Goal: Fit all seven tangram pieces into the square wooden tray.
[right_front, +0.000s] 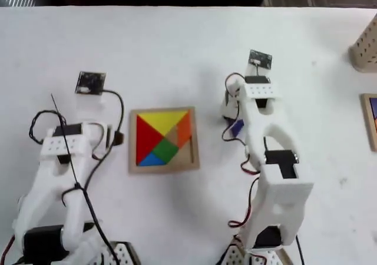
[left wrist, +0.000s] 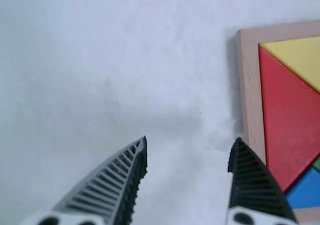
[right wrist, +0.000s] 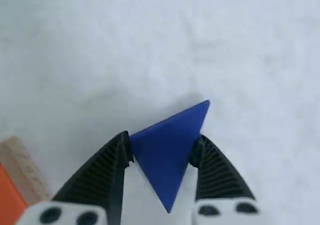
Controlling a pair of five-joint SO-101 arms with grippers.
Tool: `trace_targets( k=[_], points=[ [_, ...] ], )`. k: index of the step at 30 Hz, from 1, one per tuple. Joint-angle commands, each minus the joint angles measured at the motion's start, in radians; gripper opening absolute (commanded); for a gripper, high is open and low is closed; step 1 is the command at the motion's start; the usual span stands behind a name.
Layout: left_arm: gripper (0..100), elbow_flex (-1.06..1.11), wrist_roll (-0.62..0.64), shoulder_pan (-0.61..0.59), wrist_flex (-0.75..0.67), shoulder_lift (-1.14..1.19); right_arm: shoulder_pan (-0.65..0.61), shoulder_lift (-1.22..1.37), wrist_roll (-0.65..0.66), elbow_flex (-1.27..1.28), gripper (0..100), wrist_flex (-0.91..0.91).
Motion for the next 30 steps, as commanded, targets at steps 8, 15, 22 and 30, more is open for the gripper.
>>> trace_targets(
  k=[8, 15, 22, 30],
  points=[
    [27, -0.006, -0.011, 0.018, -0.017, -0.030, -0.027, -0.275, 0.132, 0.066, 1.8, 0.081],
    [27, -0.006, -0.009, 0.015, -0.020, -0.030, -0.163, -0.499, 0.184, 0.235, 1.8, 0.101],
    [27, -0.012, -0.003, -0.013, -0.021, -0.030, -0.332, -0.598, 0.287, 0.404, 1.8, -0.004],
    [27, -0.012, -0.003, -0.021, -0.038, -0.031, -0.421, -0.602, 0.364, 0.491, 1.8, -0.099]
  ],
)
